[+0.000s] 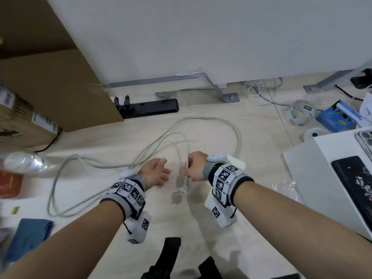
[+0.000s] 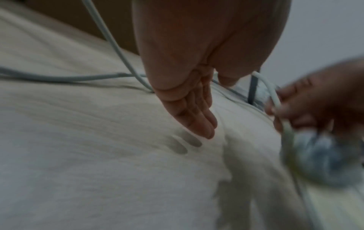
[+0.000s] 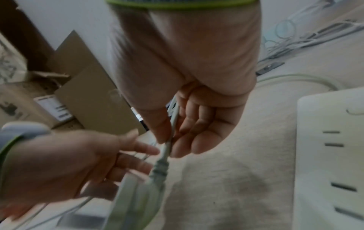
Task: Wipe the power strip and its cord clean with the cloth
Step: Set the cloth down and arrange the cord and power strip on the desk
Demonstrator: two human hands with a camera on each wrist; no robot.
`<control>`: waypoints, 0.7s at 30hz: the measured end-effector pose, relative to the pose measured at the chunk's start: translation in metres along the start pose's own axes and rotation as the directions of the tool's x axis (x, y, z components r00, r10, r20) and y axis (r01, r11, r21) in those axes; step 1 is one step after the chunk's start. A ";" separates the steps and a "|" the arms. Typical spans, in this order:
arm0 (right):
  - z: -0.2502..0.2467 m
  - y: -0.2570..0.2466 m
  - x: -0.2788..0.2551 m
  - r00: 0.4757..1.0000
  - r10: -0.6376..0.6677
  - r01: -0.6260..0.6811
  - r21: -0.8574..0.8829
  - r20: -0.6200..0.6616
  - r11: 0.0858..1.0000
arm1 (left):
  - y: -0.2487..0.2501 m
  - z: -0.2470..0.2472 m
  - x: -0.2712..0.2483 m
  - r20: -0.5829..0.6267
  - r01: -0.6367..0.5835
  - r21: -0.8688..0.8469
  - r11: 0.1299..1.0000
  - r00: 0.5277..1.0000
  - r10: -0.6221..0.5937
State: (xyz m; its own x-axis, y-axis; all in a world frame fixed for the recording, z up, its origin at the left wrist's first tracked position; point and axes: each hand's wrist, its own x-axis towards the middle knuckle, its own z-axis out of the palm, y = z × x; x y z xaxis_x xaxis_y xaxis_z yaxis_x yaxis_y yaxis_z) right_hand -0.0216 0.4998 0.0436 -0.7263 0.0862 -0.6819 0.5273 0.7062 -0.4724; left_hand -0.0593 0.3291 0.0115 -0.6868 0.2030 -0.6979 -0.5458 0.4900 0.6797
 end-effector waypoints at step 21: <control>-0.022 0.102 -0.008 0.875 0.348 -0.439 -0.244 -0.337 0.865 | 0.024 0.063 -0.018 0.438 -0.527 0.834 0.164 0.812 0.385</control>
State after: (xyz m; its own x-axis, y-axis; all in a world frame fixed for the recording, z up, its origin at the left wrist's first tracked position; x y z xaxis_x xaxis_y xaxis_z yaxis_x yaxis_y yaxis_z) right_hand 0.0287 0.5864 0.0129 -0.6002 0.5585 -0.5726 0.6671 0.7444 0.0269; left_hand -0.0296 0.3902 0.0264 -0.5576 0.7249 -0.4044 0.6730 0.6800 0.2910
